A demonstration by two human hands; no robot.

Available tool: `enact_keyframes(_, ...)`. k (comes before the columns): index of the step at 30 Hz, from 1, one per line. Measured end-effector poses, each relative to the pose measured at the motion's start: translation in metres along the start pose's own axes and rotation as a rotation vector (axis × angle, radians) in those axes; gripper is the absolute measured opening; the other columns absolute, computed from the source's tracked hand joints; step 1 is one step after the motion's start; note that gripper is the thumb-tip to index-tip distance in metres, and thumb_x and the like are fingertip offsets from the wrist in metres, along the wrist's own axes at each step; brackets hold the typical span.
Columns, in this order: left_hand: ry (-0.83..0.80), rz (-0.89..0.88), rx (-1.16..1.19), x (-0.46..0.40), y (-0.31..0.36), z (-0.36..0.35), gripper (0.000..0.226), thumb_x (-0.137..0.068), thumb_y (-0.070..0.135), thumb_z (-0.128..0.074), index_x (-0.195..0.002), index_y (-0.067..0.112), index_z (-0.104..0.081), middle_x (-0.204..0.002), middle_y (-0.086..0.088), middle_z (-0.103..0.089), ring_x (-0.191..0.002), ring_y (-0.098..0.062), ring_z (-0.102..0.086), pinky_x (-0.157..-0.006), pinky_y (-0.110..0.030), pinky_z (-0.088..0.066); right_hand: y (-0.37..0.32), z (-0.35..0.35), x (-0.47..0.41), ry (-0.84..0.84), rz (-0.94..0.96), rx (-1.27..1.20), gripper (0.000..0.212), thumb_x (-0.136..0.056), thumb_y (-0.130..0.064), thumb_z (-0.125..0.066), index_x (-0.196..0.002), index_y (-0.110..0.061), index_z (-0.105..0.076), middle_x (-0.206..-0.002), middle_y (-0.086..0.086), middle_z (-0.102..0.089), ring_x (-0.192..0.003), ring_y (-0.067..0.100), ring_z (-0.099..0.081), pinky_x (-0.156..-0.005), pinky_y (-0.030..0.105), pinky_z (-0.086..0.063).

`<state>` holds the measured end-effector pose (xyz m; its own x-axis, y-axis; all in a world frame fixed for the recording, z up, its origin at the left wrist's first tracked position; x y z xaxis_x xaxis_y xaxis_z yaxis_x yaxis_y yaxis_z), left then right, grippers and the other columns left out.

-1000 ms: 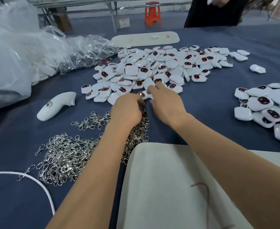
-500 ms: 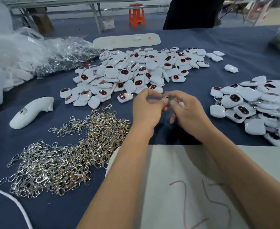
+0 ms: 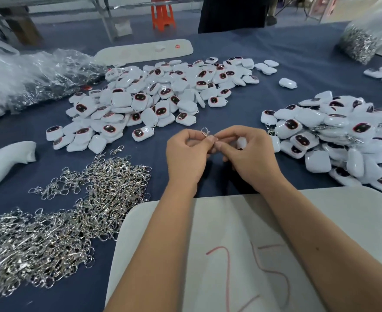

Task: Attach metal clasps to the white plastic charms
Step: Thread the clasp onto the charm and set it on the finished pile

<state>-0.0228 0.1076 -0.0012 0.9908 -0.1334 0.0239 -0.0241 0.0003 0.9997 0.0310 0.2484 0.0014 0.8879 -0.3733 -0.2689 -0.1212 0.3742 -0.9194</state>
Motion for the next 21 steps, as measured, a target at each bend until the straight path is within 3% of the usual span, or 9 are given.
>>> enact_keyframes(4,-0.056,-0.053,-0.028,0.0016,0.0018,0.0008,0.01,-0.086,0.008,-0.08,-0.082,0.011,-0.071,-0.078,-0.011,-0.077,-0.069,-0.012,-0.069,-0.066,-0.026,-0.055,-0.0004,0.0028,0.0017,0.014,0.021,-0.005,0.017,-0.09,-0.009,-0.078,-0.089,-0.026,-0.08,-0.072,-0.009,-0.074,-0.057,0.012,-0.064,-0.053,0.018,-0.047)
enact_keyframes(8,-0.079,-0.084,-0.058,0.0022,0.0035,0.0005,0.011,-0.085,0.007,-0.081,-0.079,0.015,-0.074,-0.079,-0.004,-0.077,-0.067,-0.007,-0.065,-0.065,-0.022,-0.054,0.0036,0.0068,0.0009,0.013,-0.031,-0.045,0.012,-0.092,-0.014,-0.078,-0.085,-0.024,-0.078,-0.062,-0.003,-0.069,-0.056,0.013,-0.065,-0.046,0.022,-0.048)
enact_keyframes(12,-0.077,-0.08,-0.069,0.002,0.0033,-0.0012,0.012,-0.086,0.007,-0.079,-0.079,0.015,-0.073,-0.079,-0.013,-0.076,-0.066,-0.014,-0.065,-0.063,-0.028,-0.052,0.0058,0.0052,-0.0004,-0.018,-0.051,-0.076,0.009,-0.093,-0.014,-0.077,-0.095,-0.023,-0.077,-0.079,0.002,-0.075,-0.058,0.013,-0.066,-0.045,0.023,-0.047)
enact_keyframes(15,-0.088,-0.071,-0.042,0.0008,0.0031,-0.0015,0.016,-0.089,0.002,-0.074,-0.079,0.014,-0.068,-0.071,-0.007,-0.074,-0.06,-0.011,-0.065,-0.056,-0.021,-0.05,0.0071,0.0034,-0.0014,-0.029,-0.059,-0.092,0.015,-0.094,-0.013,-0.077,-0.106,-0.022,-0.077,-0.088,0.002,-0.074,-0.057,0.013,-0.064,-0.046,0.023,-0.047)
enact_keyframes(21,-0.09,-0.093,-0.026,0.0029,0.004,-0.002,0.018,-0.089,0.0,-0.067,-0.099,0.015,-0.07,-0.062,0.001,-0.068,-0.058,-0.007,-0.064,-0.054,-0.018,-0.049,0.0078,0.0037,-0.0007,-0.001,-0.027,-0.091,0.012,-0.092,-0.014,-0.077,-0.087,-0.024,-0.08,-0.069,-0.008,-0.072,-0.055,0.009,-0.06,-0.05,0.017,-0.046)
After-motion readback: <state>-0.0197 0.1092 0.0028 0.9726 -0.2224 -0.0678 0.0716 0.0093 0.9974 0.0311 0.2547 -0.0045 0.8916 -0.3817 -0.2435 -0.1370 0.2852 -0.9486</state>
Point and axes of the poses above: each hand's wrist, its own x-axis away from the middle knuckle, its own z-axis out of the back of the hand, y = z × x, the point moved 4 cm from there along -x, towards the middle knuckle
